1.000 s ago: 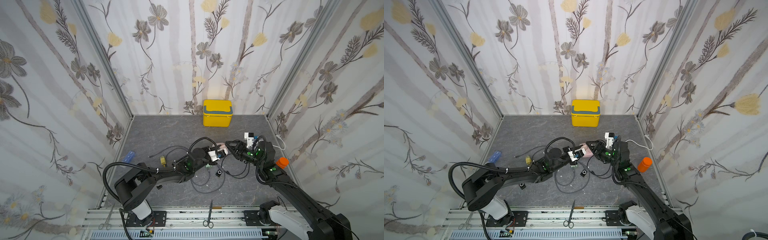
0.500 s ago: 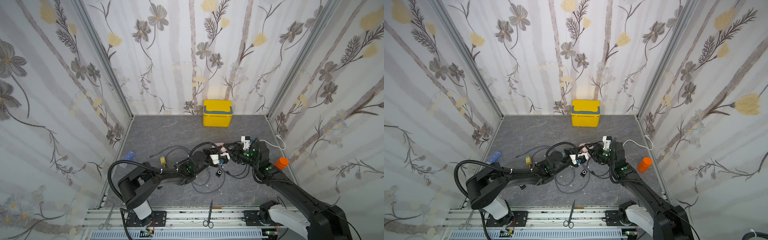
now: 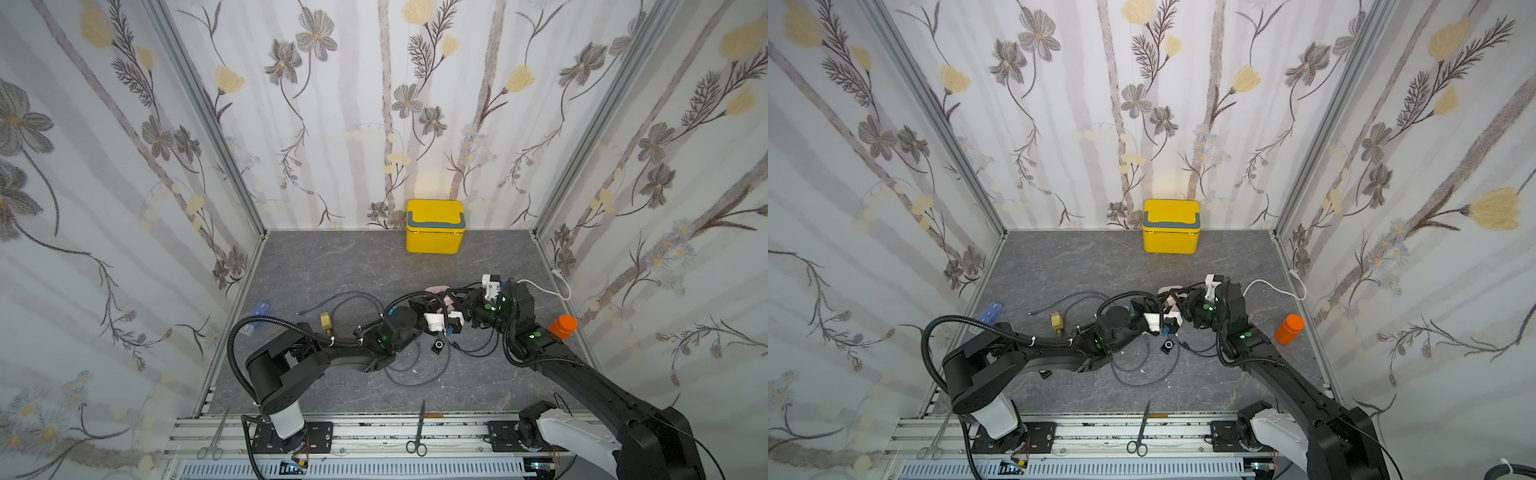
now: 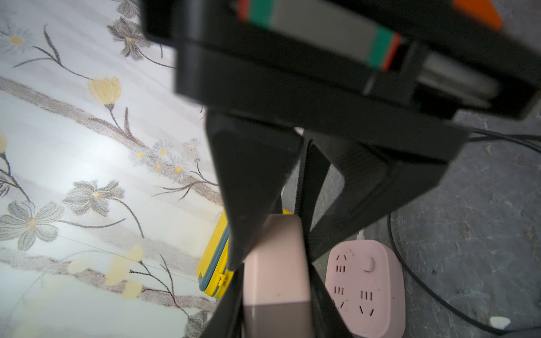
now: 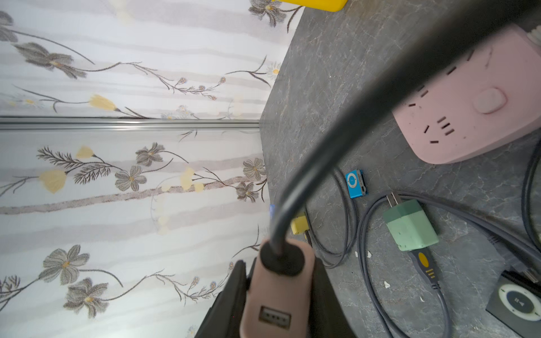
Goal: Charge mp3
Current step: Pick up the plug from the center of the board.
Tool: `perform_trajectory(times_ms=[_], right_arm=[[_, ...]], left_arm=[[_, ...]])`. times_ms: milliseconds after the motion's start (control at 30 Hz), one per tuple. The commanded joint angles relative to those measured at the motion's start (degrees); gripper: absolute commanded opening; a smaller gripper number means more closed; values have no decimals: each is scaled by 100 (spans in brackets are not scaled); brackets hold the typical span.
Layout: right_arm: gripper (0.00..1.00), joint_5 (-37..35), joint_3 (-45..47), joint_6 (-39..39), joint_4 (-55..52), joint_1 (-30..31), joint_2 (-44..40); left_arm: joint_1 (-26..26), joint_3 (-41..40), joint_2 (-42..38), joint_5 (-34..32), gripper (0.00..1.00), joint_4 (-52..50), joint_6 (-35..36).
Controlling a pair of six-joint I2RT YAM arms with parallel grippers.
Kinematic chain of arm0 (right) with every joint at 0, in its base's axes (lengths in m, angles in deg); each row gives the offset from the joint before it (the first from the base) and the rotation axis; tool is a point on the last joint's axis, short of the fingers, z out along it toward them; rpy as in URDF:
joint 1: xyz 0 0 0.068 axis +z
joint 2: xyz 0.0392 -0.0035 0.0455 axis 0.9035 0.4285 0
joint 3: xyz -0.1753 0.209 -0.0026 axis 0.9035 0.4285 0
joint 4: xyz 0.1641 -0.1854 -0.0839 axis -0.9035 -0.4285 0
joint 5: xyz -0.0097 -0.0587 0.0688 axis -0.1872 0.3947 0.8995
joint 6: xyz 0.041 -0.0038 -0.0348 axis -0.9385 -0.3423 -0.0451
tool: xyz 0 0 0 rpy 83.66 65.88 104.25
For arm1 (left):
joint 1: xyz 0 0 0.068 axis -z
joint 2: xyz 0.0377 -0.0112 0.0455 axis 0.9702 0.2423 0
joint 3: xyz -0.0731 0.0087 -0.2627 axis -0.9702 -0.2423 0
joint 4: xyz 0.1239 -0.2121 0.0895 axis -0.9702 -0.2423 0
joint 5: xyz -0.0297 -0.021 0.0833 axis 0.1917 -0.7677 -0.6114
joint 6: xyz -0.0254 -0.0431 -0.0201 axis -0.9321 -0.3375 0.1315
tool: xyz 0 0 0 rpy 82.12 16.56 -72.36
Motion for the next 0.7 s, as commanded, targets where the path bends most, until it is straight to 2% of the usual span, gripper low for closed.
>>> perform_trajectory(times_ms=[0, 133, 367, 533, 667], right_arm=[[10, 190, 12, 320, 172, 34, -39], [0, 133, -39, 441, 29, 32, -71], [0, 89, -119, 603, -179, 35, -124], [0, -12, -179, 745, -192, 26, -168], [0, 3, -378, 1178, -209, -8, -156]], left_arm=[[36, 85, 64, 26, 12, 342, -53], [74, 68, 67, -73, 26, 376, 45], [138, 101, 29, -267, 51, 408, 201], [158, -43, -177, -285, 59, 377, 41], [146, -225, -729, -355, 64, 67, -764]])
